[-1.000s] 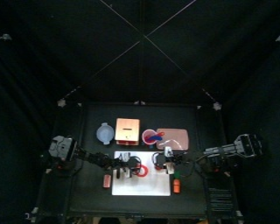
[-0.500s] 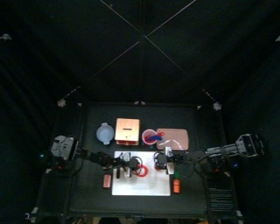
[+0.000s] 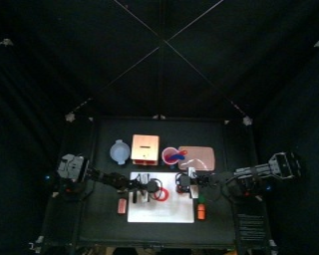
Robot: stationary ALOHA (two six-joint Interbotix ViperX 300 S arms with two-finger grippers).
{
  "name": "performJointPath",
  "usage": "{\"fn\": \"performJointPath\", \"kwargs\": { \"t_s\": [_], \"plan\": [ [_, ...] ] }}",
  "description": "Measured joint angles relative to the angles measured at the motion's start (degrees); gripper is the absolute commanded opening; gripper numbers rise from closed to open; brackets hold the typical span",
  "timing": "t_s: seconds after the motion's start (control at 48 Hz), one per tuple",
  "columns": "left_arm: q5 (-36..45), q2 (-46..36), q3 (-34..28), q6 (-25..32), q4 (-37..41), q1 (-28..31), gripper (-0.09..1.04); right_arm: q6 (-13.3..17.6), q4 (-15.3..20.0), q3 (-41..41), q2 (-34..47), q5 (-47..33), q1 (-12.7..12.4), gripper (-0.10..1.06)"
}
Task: Get the cutter from the drawer then cut the dough then place the extra dough in the bowl
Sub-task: Place the extra dough in the bowl
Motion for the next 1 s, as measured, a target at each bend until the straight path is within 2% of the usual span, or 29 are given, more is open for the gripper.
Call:
{"fn": "performJointPath", "kwargs": {
  "t_s": [0.188,0.354,0.5,0.708,1.0],
  "plan": [
    [-3.34,-7.47,0.44,0.09,3.34,0.35,0.52,-0.26,-0.26,-0.09,-0.70,0.00,-1.23,0.85],
    [-6.24,-16.26,4.22,0.35,5.80,2.29,0.52,-0.53,-1.32,-0.53,-3.16,-0.26,-4.22,0.84],
    [-8.70,-25.22,9.23,2.55,6.50,7.12,0.52,-0.18,-1.93,-0.35,-4.92,-2.55,-6.24,0.85],
    [-10.63,-38.23,16.88,7.12,6.50,14.59,0.52,-0.18,-2.02,1.23,-5.45,-7.03,-7.82,0.84],
    [-10.90,-55.81,28.30,7.82,5.36,26.28,0.53,-0.35,-2.11,1.49,-5.45,-8.26,-9.32,0.85]
  ]
}}
